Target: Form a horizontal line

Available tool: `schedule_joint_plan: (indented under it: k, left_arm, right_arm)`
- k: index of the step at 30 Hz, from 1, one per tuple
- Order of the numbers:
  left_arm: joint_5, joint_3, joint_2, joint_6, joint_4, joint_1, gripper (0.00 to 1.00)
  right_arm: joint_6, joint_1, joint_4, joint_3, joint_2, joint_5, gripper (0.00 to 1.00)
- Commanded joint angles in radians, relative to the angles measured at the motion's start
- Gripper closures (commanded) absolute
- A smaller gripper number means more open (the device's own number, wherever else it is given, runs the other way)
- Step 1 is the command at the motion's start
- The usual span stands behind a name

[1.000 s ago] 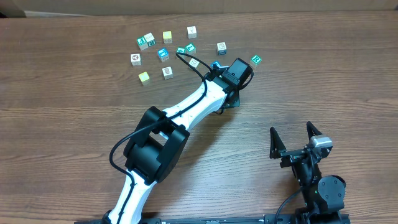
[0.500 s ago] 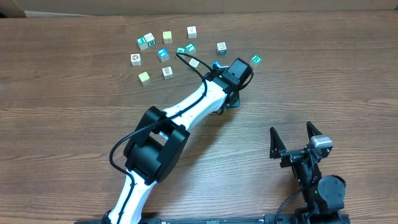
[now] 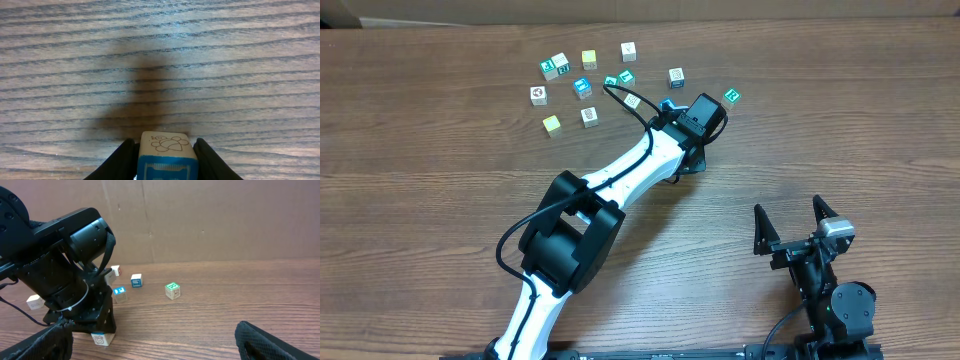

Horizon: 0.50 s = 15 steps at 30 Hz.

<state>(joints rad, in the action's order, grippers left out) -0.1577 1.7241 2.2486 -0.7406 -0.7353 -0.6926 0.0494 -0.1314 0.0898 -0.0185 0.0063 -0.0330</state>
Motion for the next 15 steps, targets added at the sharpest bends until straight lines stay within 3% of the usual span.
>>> schedule_joint_plan:
  k: [1, 15]
  left_arm:
    - [-0.010, 0.013, 0.012, 0.039, -0.010, 0.013, 0.68]
    - [-0.090, 0.017, -0.055, 0.062, -0.212, 0.070, 0.63]
  right_arm:
    - [0.003, -0.004, -0.006, 0.010, -0.003, 0.012, 0.00]
    - [0.003, -0.004, -0.006, 0.010, -0.003, 0.012, 0.00]
